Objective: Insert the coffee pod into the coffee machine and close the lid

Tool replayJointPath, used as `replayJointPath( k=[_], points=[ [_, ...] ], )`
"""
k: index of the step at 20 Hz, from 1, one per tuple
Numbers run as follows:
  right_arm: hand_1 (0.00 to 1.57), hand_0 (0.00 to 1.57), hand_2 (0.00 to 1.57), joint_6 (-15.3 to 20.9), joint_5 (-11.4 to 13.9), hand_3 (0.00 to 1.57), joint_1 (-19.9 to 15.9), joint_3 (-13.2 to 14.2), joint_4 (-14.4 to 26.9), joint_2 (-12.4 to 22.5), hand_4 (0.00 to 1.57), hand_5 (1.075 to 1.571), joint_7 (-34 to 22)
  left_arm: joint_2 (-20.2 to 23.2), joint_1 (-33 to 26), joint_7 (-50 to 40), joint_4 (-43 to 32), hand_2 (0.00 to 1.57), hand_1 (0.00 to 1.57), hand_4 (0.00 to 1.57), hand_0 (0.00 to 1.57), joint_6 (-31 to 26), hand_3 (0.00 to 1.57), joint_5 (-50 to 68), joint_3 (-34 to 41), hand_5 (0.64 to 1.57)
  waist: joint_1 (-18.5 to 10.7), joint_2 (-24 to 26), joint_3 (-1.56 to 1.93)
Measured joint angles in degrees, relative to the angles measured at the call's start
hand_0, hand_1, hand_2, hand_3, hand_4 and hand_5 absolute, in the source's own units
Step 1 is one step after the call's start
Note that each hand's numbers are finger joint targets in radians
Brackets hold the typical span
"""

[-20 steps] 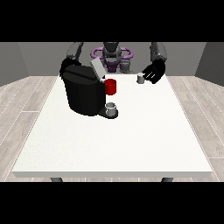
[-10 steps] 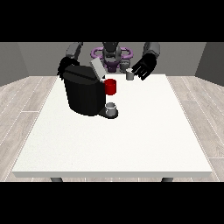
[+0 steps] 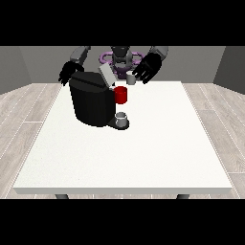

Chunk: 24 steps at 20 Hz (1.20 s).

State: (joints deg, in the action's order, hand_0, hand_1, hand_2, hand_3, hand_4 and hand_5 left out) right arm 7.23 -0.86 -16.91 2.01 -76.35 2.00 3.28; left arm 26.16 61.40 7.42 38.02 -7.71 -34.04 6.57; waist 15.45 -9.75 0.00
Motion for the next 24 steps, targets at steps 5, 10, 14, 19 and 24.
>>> replayJointPath(
  k=[5,10,14,19,24],
  points=[
    [0.00,0.00,0.00,0.18,0.04,0.00,-1.17,0.23,-0.95,0.24,0.53,1.571,0.49,1.44,3.25,-0.22,-0.38,1.31,1.28,0.50,1.28,-0.58,1.23,-0.40,0.60,1.571,1.08,-2.32,0.00],
    [0.00,0.00,0.00,0.85,0.32,0.00,-0.98,0.04,-1.90,0.04,0.52,1.571,-0.53,0.82,3.77,-0.23,-0.88,1.33,1.31,0.49,1.31,-0.34,1.24,-0.89,0.56,1.571,1.34,-2.62,0.00],
    [0.00,0.00,0.00,0.99,-0.33,0.00,-2.08,1.14,-1.49,0.25,0.52,1.571,0.18,0.04,4.76,-0.84,-1.02,1.33,1.30,0.50,1.30,0.18,1.23,-1.47,0.33,1.571,1.29,-4.22,0.01],
    [0.00,0.00,0.00,1.33,-0.54,0.00,-2.11,1.50,-0.86,0.12,0.50,1.571,-0.02,-1.63,4.90,-1.73,-1.22,1.30,1.26,0.51,1.26,-0.11,1.21,-1.94,-0.19,1.571,0.60,-3.60,0.01],
    [0.00,0.00,0.00,1.87,-0.86,0.00,-3.14,1.40,-1.89,0.07,0.51,1.571,-0.84,-2.23,5.37,-1.46,-1.62,1.26,1.18,0.50,1.18,0.75,1.19,-2.75,-0.44,1.571,1.09,-4.27,0.01]
  ],
)
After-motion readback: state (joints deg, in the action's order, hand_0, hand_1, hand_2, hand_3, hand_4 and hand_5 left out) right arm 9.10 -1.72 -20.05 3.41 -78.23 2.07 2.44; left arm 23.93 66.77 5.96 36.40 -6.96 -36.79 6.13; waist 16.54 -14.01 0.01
